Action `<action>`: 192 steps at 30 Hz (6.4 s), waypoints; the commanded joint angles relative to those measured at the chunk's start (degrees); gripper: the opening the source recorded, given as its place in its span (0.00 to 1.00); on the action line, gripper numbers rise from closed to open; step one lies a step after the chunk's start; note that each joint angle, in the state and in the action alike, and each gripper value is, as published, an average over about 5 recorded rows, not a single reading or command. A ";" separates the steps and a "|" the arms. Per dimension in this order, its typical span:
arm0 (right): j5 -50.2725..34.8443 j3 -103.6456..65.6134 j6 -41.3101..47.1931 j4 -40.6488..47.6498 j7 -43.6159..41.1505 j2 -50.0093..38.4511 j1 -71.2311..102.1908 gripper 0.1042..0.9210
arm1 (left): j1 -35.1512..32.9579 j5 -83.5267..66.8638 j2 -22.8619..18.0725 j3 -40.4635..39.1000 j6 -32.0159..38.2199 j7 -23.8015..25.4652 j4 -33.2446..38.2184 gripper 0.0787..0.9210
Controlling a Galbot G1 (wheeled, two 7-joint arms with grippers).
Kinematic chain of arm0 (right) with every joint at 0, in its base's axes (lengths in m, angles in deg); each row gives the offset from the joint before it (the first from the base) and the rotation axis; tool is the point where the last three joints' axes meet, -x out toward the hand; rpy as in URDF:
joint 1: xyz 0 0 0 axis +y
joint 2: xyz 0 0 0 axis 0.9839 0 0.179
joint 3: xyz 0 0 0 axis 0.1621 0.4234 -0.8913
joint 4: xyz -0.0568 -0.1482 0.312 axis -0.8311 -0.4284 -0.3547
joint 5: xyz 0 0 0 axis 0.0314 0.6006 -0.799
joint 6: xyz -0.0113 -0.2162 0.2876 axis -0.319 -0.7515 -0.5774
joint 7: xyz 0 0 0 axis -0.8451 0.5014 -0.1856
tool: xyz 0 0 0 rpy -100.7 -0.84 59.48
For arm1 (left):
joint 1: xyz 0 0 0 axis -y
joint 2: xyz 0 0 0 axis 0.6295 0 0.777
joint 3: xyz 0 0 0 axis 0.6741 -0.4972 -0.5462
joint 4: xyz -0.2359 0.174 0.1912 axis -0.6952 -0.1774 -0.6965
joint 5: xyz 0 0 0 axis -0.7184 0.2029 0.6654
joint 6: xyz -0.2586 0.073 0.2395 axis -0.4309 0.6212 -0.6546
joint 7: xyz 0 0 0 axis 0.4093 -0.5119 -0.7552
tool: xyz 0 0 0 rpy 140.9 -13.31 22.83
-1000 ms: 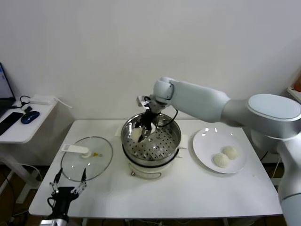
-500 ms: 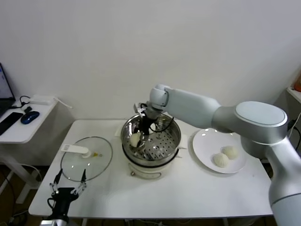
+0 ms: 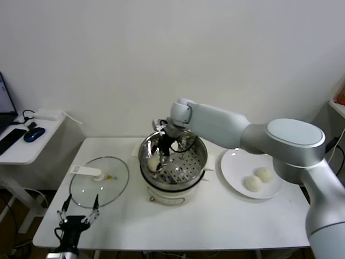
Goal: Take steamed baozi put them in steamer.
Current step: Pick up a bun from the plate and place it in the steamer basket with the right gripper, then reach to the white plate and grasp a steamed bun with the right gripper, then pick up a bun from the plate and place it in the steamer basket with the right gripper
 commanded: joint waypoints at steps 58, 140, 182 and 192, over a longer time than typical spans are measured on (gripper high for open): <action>43.09 -23.08 -17.56 -6.82 -7.13 -41.18 22.04 0.88 | 0.86 1.91 -0.63 -0.70 -1.72 0.05 0.35 0.88; 50.89 -9.56 -40.70 -42.15 -7.32 -34.46 -15.40 0.74 | 2.91 2.18 -0.49 -1.08 -3.30 -0.06 -0.23 0.88; 65.12 -5.63 -43.43 -41.20 -7.15 -13.95 0.02 0.77 | 4.49 1.52 0.50 0.36 -5.32 -0.09 0.87 0.88; 66.29 -5.65 -43.79 -41.01 -7.24 -14.51 1.34 0.77 | 4.64 1.64 0.56 0.28 -5.30 -0.08 0.38 0.88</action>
